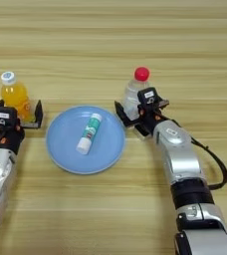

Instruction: Move the objects on the table

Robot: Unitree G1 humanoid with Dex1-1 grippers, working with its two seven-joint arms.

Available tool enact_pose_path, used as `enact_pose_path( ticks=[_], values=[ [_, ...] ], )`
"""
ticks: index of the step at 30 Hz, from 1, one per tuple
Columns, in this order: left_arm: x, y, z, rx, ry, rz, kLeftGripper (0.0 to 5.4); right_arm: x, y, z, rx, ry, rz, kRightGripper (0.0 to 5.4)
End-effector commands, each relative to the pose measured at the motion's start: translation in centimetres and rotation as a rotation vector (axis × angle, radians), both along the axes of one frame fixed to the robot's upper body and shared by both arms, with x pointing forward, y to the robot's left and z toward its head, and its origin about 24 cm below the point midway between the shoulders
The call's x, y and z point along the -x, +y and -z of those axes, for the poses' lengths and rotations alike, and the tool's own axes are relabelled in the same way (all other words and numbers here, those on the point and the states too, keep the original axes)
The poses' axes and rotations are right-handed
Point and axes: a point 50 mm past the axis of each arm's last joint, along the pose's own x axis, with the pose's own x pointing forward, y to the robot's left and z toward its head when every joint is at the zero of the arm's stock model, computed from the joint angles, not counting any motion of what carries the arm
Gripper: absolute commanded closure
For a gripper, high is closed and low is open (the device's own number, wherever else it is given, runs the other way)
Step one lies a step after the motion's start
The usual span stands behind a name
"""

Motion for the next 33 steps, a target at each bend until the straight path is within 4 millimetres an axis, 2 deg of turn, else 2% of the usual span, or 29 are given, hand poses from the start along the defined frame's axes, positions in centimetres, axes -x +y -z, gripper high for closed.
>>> enact_pose_path(
  ticks=[1,10,18,26,33],
  values=[
    [-0.2,-0.2,-0.3,-0.018,-0.012,0.004,0.0,0.4,-0.2,-0.1,0.001,-0.007,0.0,0.02],
    [-0.2,-0.2,-0.3,-0.018,-0.012,0.004,0.0,2.0,-0.7,-0.4,-0.003,-0.026,-0.003,0.02],
    [-0.2,-0.3,-0.3,-0.02,-0.012,0.003,0.0,4.7,-1.0,-1.2,0.014,-0.038,-0.033,0.02],
    [-0.3,-0.5,-0.3,-0.019,-0.013,0.004,0.0,6.8,-2.9,-2.5,0.064,-0.045,-0.012,0.02],
    [-0.4,-0.6,-0.3,-0.019,-0.013,0.004,0.0,6.6,-5.4,-2.5,0.105,-0.039,0.061,0.02]
  ],
)
